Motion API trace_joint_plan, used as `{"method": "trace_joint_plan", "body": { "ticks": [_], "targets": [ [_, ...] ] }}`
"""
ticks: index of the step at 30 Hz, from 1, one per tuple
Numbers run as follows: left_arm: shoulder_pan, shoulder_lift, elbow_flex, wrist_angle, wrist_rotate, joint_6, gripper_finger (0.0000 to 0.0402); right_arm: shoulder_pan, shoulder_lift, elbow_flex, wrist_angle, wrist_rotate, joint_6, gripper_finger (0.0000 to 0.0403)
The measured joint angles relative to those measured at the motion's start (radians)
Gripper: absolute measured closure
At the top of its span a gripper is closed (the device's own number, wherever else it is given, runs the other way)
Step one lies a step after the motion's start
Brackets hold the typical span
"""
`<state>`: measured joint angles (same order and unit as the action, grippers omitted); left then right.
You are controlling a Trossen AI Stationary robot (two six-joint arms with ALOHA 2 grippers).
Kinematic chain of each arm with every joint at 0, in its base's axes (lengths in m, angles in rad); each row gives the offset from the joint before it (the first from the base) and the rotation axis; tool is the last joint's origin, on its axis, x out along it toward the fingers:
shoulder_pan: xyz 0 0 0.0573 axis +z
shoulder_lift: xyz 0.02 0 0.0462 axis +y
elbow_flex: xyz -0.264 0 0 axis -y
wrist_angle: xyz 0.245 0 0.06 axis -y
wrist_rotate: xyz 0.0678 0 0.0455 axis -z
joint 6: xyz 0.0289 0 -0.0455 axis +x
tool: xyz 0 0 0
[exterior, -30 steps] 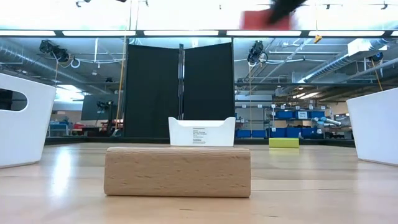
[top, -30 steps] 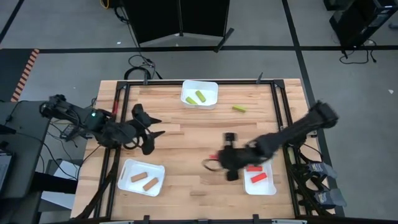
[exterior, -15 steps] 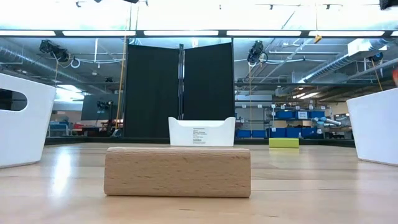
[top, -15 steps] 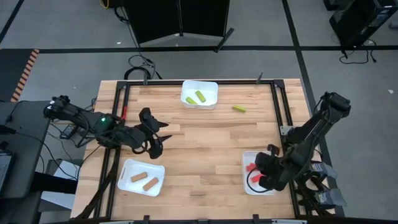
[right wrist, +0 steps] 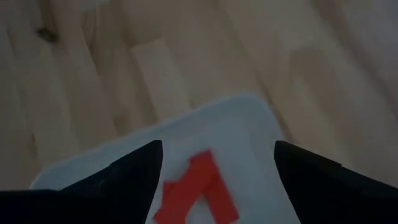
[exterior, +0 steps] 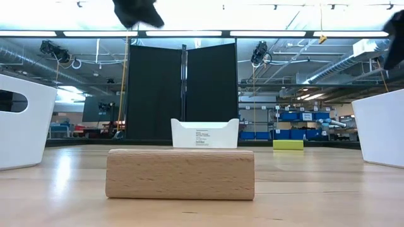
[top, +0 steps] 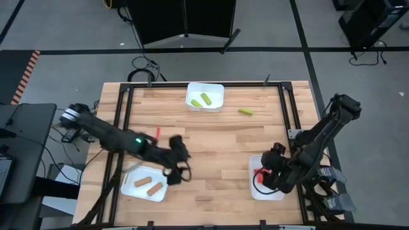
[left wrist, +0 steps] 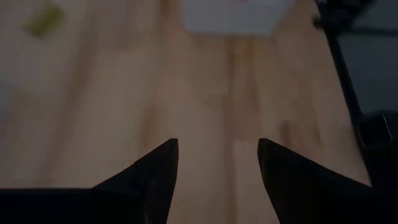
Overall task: Sort blocks
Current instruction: Put the brown block into the bottom left white bin
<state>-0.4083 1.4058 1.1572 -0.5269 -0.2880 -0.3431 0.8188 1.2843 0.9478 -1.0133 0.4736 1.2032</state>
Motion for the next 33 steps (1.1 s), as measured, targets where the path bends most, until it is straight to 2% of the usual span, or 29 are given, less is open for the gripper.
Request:
{"method": "trace_joint_plan", "body": {
  "ticks": [4,7,13,17,25,33],
  "targets": [
    [-0.024,0.144,0.000,0.095,0.109,0.026,0.0174,-0.041,-0.011,0.003,0.002,0.040,-0.063,0.0090],
    [-0.048,0.238,0.017,0.113,0.145,0.038,0.0171,-0.075,-0.011,0.003,0.005,0.042,-0.109,0.0103],
    [-0.100,0.381,0.111,0.116,0.144,0.079,0.0152,-0.136,-0.011,0.003,0.058,0.047,-0.208,0.0124],
    [-0.126,0.459,0.165,0.107,0.145,0.098,0.0127,-0.173,-0.011,0.003,0.089,0.104,-0.261,0.0129],
    [-0.158,0.567,0.212,0.164,0.149,0.048,0.0080,-0.281,-0.011,0.003,0.190,0.121,-0.423,0.0128],
    [-0.155,0.668,0.215,0.177,0.135,-0.032,0.0084,-0.364,-0.011,0.003,0.340,0.124,-0.580,0.0137]
  ]
}}
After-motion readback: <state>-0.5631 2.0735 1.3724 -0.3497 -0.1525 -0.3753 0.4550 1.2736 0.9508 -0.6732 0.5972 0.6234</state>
